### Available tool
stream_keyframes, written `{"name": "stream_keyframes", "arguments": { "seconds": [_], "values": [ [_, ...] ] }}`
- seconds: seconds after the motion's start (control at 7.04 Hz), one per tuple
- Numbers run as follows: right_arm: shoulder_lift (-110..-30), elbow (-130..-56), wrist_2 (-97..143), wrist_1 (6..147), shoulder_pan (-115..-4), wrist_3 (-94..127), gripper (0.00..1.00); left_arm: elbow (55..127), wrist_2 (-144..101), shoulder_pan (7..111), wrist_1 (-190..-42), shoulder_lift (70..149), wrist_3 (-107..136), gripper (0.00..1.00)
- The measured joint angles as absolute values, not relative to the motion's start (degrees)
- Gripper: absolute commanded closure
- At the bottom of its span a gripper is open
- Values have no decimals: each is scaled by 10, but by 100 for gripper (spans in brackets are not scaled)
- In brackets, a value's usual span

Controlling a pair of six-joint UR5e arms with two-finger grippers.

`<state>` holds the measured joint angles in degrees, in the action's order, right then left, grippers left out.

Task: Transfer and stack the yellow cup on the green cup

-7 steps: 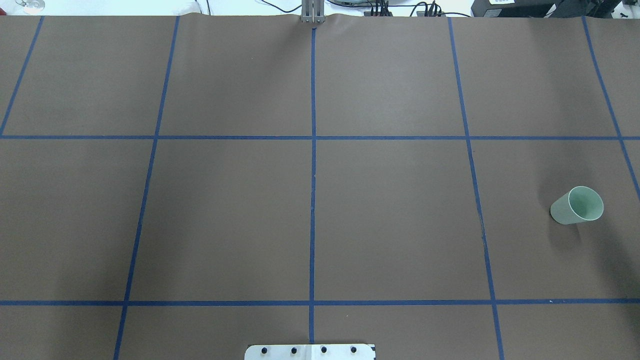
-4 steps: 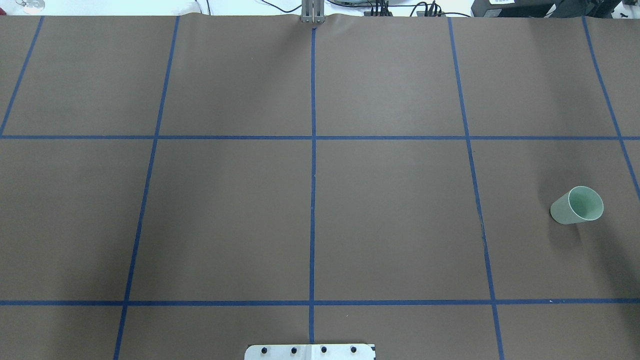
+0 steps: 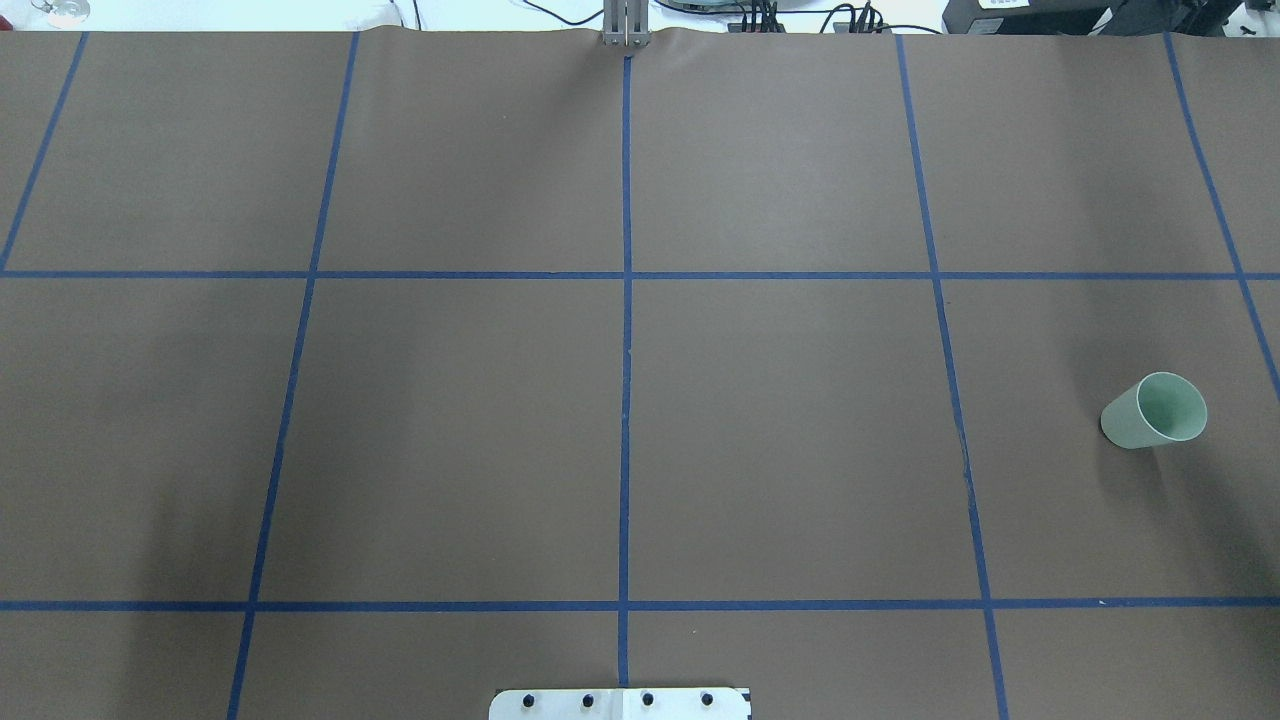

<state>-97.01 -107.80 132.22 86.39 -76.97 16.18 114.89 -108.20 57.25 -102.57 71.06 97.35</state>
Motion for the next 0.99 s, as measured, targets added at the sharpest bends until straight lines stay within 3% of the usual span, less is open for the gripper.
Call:
{"name": "stream_keyframes", "arguments": {
  "seconds": [0.43,0.99],
  "values": [
    [-968,-1081,1322,861,-762,162,0,1160,-939,424,-1009,637,1195,0],
    [-968,-1083,1325,852,-757,162,0,1156,-899,269,-792,613,1452,0]
  ]
}}
